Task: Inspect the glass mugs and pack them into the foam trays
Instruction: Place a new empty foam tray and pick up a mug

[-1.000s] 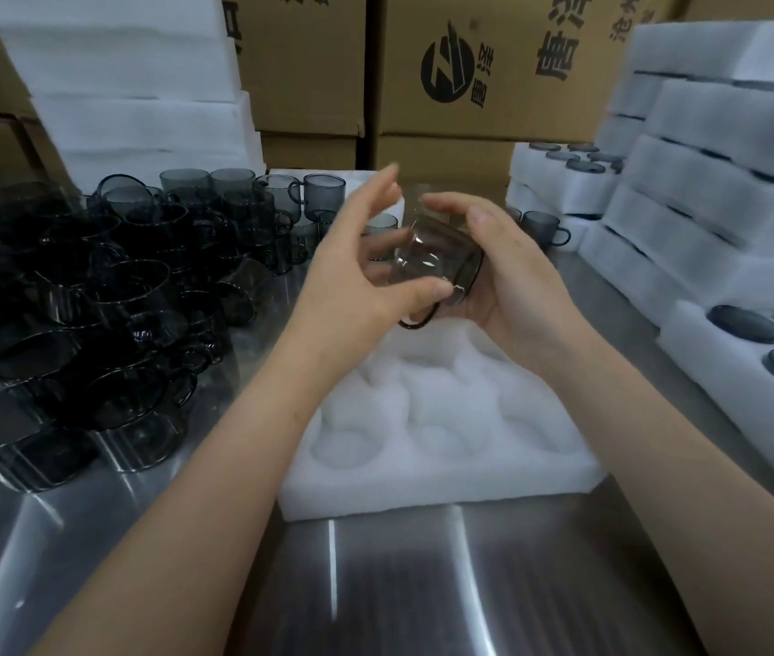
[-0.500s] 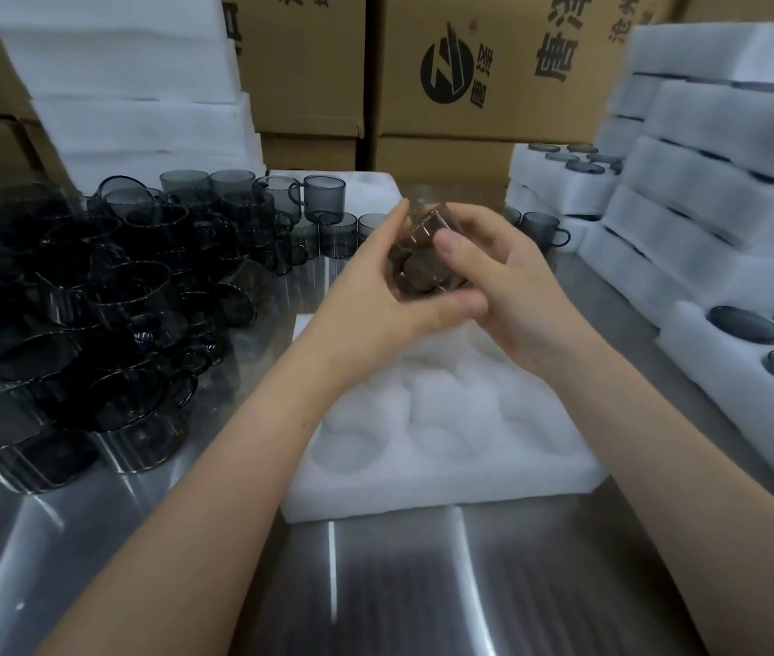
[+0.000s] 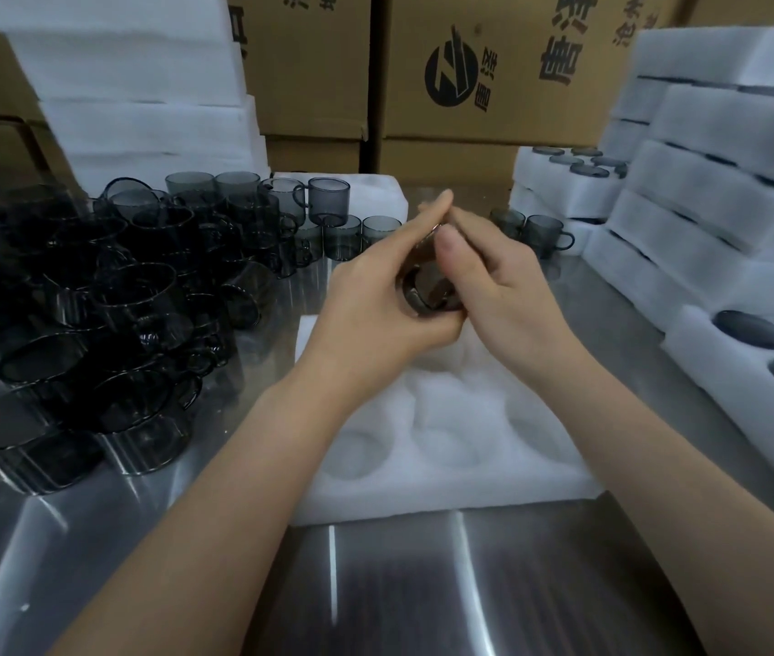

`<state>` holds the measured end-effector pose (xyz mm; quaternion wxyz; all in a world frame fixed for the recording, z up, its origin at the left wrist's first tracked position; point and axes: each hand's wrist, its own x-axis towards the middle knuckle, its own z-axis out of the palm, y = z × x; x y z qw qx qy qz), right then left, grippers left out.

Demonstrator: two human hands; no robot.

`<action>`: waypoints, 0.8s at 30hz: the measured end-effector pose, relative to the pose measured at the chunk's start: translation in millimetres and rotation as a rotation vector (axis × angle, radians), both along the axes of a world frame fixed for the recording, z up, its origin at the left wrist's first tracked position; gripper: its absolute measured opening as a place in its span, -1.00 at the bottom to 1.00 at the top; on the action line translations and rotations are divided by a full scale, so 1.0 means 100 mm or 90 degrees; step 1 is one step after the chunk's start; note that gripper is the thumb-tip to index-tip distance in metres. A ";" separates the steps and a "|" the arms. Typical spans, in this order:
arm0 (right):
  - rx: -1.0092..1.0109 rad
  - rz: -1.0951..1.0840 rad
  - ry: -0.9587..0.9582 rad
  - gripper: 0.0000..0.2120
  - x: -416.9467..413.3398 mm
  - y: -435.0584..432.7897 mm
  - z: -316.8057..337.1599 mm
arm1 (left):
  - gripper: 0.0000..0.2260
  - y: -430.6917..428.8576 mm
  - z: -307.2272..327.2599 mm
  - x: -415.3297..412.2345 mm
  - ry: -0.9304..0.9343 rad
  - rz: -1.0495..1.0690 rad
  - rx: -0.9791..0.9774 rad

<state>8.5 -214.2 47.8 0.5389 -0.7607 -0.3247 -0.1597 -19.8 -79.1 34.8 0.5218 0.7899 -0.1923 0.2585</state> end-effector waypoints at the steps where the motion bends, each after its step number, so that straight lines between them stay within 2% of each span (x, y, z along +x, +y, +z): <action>1: 0.021 0.003 0.013 -0.73 0.00 0.00 0.00 | -0.27 0.00 -0.01 0.01 -0.006 0.001 0.002; 6: 0.189 0.050 0.241 -0.68 0.01 -0.02 0.04 | -0.26 0.05 0.00 0.00 -0.021 -0.029 0.036; 14: 0.303 0.168 0.403 -0.71 0.11 -0.07 0.02 | -0.27 0.07 0.09 -0.05 0.013 -0.077 0.113; 17: 0.298 0.296 0.556 -0.51 0.16 -0.10 0.02 | -0.27 0.08 0.08 -0.05 -0.036 -0.069 0.167; 19: 0.280 0.385 0.625 -0.45 0.17 -0.13 0.01 | -0.24 0.08 0.07 -0.04 -0.056 -0.036 0.192; 21: 0.252 0.389 0.613 -0.48 0.18 -0.13 0.00 | -0.23 0.09 0.07 -0.02 -0.062 0.001 0.187; 24: 0.263 0.308 0.532 -0.51 0.17 -0.09 -0.01 | -0.11 0.09 0.05 0.00 -0.072 0.041 0.183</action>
